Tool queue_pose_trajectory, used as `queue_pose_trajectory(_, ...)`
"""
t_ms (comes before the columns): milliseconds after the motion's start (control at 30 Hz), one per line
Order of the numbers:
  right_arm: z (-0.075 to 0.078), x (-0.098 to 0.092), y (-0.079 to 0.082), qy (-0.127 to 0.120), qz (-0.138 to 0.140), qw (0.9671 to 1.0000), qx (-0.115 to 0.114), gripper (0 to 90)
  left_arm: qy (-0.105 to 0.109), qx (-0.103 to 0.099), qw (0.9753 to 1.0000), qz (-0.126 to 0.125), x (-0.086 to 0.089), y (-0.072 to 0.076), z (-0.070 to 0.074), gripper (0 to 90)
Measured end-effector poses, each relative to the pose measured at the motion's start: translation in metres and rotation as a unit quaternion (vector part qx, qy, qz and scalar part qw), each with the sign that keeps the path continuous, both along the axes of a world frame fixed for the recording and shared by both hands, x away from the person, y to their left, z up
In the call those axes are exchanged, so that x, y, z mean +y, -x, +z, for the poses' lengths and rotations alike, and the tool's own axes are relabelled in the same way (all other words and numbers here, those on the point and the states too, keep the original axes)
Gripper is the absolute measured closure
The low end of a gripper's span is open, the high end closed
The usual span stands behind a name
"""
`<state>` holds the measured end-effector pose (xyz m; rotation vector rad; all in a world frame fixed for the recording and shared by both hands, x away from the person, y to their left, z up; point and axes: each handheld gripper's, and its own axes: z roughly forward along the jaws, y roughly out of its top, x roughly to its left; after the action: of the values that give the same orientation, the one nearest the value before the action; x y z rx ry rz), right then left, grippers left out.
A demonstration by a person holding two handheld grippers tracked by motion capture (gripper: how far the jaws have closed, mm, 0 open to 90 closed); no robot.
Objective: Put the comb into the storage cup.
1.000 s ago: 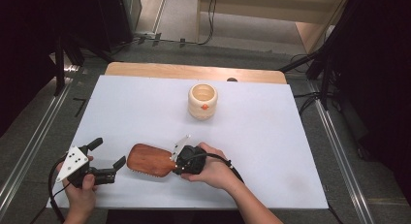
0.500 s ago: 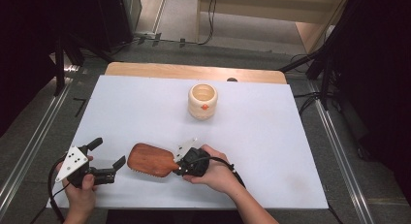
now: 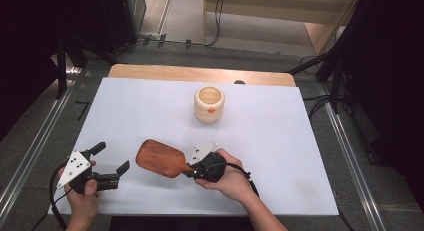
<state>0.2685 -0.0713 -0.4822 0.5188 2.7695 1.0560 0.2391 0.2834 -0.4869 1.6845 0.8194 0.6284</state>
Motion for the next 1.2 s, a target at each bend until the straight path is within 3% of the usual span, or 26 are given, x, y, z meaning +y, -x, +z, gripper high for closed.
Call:
queue_pose_trajectory(467,0.008,-0.016,0.006,-0.037,-0.030,0.9985,-0.026,70.5,0.001,-0.004,1.0000,-0.005,-0.002,0.001,0.003,0.0)
queue_pose_trajectory(800,0.016,-0.023,0.011,-0.064,-0.052,0.9951,-0.054,70.5,0.039,-0.006,0.9982,-0.046,-0.022,0.004,0.021,0.0)
queue_pose_trajectory(1200,0.023,-0.032,0.016,-0.091,-0.076,0.9898,-0.079,70.5,0.045,0.000,0.9944,-0.096,-0.055,0.000,0.042,0.0)
